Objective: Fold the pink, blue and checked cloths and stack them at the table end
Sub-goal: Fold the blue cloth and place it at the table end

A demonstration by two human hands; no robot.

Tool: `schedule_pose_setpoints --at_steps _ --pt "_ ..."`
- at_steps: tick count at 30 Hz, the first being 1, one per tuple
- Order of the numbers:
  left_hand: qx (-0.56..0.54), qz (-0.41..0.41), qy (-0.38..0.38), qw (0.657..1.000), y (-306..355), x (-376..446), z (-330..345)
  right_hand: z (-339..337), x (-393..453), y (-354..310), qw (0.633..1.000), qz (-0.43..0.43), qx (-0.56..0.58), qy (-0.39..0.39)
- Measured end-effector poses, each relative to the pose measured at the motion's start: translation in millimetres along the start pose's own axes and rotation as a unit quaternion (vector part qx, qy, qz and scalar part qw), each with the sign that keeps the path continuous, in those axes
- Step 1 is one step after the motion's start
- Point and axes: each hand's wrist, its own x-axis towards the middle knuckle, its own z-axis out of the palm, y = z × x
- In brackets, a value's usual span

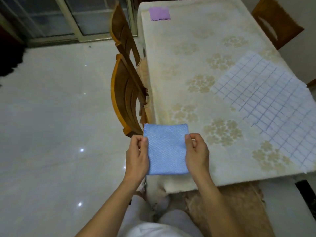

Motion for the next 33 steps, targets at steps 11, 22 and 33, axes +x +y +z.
schedule_pose_setpoints --at_steps 11,22,33 --pt "-0.032 -0.071 0.141 0.987 -40 -5 -100 100 -37 -41 0.990 -0.068 -0.022 -0.120" --pt "-0.043 -0.094 0.175 0.979 -77 51 -216 230 -58 -90 0.985 -0.097 -0.046 -0.138" --pt "-0.042 -0.081 0.165 0.982 -102 137 -335 353 -73 -165 0.979 -0.135 -0.094 -0.122"
